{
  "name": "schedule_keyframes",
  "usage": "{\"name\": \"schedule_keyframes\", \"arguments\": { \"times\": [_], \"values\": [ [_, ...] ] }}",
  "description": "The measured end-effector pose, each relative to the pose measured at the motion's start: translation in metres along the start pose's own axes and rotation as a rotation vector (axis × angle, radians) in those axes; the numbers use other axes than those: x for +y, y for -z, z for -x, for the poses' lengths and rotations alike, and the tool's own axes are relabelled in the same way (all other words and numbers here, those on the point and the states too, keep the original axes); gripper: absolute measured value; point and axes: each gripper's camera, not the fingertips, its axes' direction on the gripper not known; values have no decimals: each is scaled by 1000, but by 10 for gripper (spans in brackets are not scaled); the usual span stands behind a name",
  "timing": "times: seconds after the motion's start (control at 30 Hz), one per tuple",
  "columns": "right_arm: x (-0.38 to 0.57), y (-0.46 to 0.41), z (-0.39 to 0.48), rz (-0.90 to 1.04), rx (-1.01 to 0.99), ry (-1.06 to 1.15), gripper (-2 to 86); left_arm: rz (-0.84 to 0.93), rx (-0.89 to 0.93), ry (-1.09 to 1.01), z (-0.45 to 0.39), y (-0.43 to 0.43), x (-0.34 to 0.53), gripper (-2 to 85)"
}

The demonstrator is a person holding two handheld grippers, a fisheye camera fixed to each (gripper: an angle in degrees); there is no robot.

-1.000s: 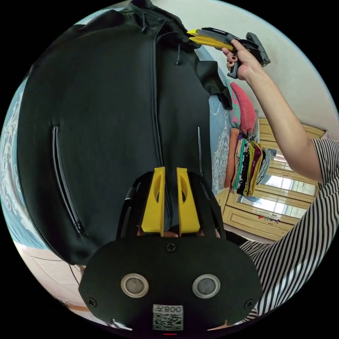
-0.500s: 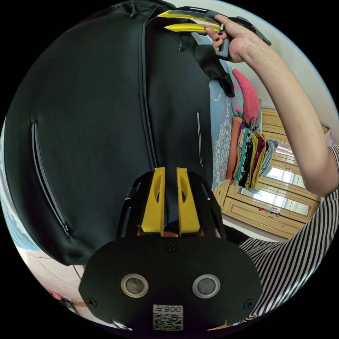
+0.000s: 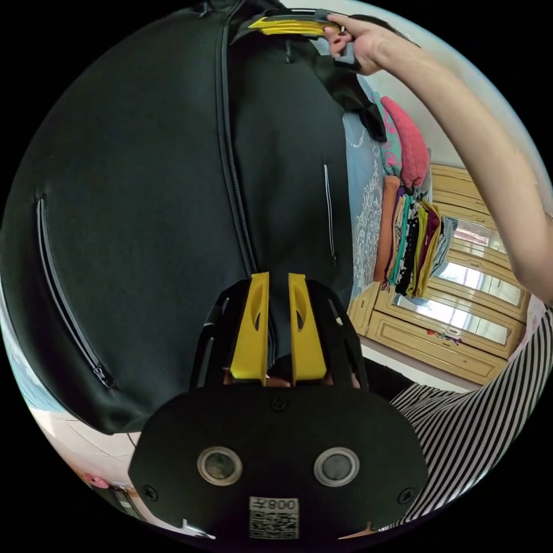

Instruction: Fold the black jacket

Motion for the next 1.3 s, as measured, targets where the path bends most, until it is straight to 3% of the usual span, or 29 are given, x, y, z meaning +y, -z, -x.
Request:
{"name": "schedule_keyframes", "arguments": {
  "times": [0.3, 0.4, 0.57, 0.7, 1.03, 1.17, 1.3],
  "values": [
    [57, 109, -66, -99, -123, 27, 7, -235, 50, -9, 18, 46, -9, 91],
    [61, 131, -77, -100, -146, 43, 6, -236, 54, -48, 21, 43, -21, 107],
    [60, 135, -73, -85, -123, 77, 6, -149, 221, -176, 16, 20, -35, 119],
    [61, 131, -71, -79, -138, 79, 6, -17, 242, -161, 30, -5, -36, 84],
    [62, 167, -45, -165, -322, 88, 6, -130, 634, -179, 10, 41, -22, 43],
    [50, 156, 3, -123, -269, 151, 7, -196, 579, -102, 13, 57, -13, 40],
    [29, 91, 63, -32, -161, 212, 7, -224, 402, 89, 56, 64, 1, 38]
  ]
}}
